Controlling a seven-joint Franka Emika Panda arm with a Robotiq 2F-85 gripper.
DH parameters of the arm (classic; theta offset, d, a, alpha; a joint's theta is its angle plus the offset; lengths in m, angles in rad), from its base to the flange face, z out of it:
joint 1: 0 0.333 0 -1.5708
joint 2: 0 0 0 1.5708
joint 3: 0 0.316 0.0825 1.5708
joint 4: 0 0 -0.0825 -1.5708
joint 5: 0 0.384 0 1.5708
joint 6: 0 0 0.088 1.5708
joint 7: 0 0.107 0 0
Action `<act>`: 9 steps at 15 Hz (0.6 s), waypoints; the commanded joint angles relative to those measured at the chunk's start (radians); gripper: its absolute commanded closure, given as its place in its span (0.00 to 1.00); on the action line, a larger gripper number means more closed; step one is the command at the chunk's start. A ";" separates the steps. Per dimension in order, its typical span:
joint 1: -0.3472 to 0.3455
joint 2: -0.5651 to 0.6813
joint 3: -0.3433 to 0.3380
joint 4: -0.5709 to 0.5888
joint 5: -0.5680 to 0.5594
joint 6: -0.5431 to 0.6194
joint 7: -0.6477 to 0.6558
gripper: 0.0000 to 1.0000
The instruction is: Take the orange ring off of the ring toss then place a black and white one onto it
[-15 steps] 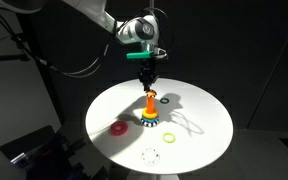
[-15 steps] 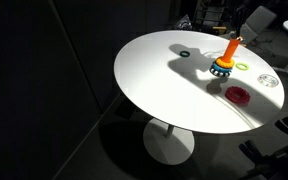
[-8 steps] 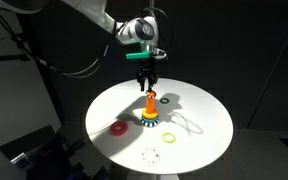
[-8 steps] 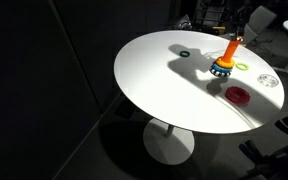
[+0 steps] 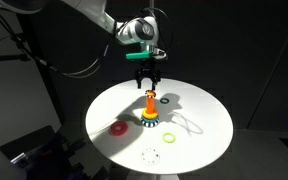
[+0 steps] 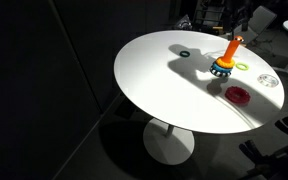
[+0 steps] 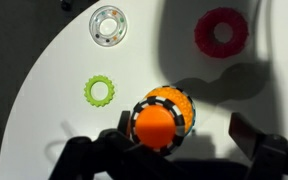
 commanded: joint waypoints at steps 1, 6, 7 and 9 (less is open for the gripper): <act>-0.015 -0.002 0.010 0.021 0.029 -0.009 -0.018 0.00; -0.022 -0.011 0.014 0.001 0.055 0.019 -0.026 0.00; -0.022 -0.016 0.014 -0.006 0.057 0.031 -0.026 0.00; -0.023 -0.024 0.015 -0.020 0.062 0.057 -0.026 0.00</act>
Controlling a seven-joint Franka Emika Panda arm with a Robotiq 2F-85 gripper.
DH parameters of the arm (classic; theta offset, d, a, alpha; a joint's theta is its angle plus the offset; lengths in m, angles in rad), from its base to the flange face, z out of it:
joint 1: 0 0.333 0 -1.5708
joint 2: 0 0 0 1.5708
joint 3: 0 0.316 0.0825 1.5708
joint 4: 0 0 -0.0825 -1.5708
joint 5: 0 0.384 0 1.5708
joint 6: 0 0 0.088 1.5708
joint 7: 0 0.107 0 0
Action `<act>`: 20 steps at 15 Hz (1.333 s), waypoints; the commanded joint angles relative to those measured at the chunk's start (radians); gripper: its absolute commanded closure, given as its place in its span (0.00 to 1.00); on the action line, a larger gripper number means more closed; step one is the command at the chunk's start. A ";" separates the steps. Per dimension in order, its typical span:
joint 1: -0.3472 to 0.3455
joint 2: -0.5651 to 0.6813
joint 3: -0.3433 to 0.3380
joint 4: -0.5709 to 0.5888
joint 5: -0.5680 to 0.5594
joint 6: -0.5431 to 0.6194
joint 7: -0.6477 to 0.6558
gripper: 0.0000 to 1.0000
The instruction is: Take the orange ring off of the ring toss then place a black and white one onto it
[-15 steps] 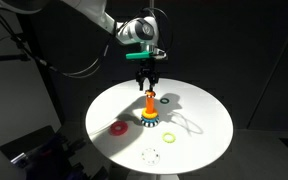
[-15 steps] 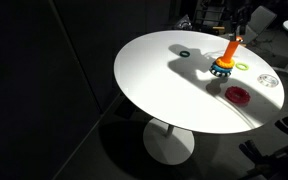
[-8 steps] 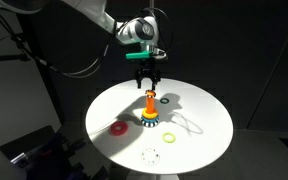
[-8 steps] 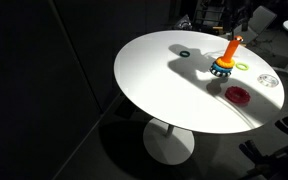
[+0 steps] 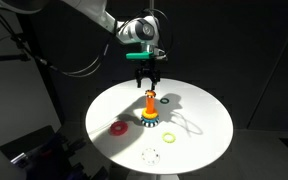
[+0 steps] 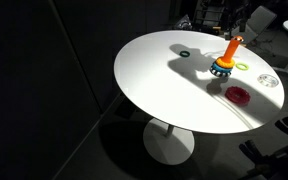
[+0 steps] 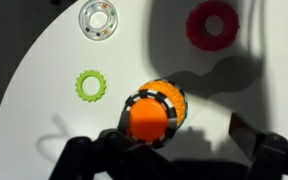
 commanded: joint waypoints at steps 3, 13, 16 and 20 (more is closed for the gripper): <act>-0.017 -0.031 0.012 -0.041 0.026 0.086 -0.020 0.00; -0.019 -0.064 0.017 -0.106 0.054 0.181 -0.039 0.00; -0.019 -0.088 0.019 -0.130 0.057 0.188 -0.041 0.00; -0.022 -0.123 0.024 -0.171 0.077 0.199 -0.048 0.00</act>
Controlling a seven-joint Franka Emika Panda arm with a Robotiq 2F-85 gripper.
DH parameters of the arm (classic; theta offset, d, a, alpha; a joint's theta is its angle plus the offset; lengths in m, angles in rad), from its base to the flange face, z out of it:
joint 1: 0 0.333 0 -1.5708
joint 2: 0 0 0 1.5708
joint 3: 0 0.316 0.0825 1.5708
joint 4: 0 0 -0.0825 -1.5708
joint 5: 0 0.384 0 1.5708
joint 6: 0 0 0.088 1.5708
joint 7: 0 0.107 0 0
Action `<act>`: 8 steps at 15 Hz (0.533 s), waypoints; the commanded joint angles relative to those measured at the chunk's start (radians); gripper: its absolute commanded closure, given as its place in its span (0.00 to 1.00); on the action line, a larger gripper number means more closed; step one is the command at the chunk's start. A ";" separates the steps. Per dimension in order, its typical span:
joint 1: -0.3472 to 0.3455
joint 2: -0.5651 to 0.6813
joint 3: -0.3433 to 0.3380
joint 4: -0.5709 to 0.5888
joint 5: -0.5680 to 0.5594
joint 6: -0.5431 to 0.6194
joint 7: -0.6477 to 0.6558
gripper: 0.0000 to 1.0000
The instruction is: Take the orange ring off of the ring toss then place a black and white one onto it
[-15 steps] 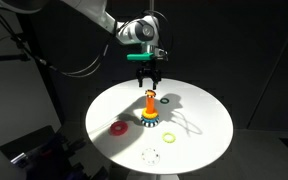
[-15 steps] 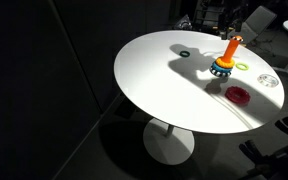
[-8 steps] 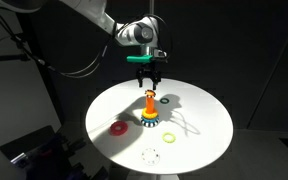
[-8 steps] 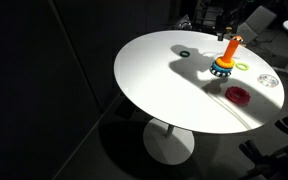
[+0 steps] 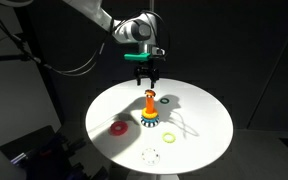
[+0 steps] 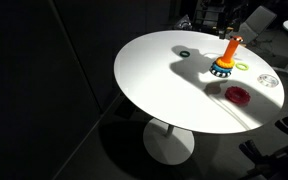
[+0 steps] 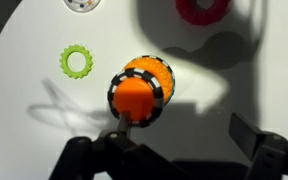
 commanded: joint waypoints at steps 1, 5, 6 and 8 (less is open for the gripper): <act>-0.020 -0.063 0.018 -0.072 0.034 0.030 -0.035 0.00; -0.023 -0.079 0.024 -0.114 0.055 0.069 -0.065 0.00; -0.025 -0.081 0.026 -0.124 0.061 0.078 -0.076 0.00; -0.027 -0.084 0.028 -0.141 0.068 0.099 -0.091 0.00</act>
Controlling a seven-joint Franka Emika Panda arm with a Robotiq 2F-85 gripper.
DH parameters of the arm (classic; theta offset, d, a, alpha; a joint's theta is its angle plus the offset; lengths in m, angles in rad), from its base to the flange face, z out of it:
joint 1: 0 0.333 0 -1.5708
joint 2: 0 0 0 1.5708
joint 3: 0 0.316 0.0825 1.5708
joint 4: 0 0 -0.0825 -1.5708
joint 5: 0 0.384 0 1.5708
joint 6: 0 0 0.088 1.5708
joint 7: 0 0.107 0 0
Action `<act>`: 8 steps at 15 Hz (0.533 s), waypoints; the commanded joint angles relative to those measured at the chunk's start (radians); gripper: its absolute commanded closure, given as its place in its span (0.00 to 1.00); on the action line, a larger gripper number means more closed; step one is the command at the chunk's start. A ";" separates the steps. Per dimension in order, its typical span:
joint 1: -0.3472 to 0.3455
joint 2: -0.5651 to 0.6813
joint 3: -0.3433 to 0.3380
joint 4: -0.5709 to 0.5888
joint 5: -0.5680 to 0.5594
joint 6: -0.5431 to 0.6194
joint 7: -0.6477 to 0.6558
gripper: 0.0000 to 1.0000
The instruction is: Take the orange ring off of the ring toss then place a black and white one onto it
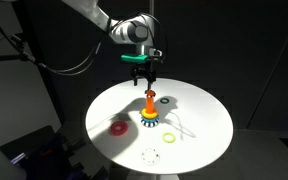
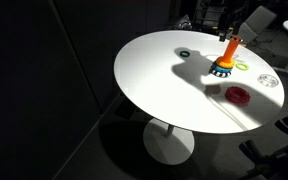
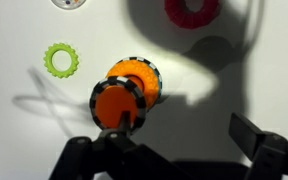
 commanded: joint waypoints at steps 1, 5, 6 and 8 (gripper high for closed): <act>-0.025 -0.036 0.019 -0.060 0.028 0.047 -0.052 0.00; -0.029 -0.033 0.024 -0.072 0.038 0.062 -0.074 0.00; -0.029 -0.034 0.026 -0.072 0.038 0.061 -0.079 0.00; -0.028 -0.038 0.027 -0.075 0.037 0.061 -0.082 0.00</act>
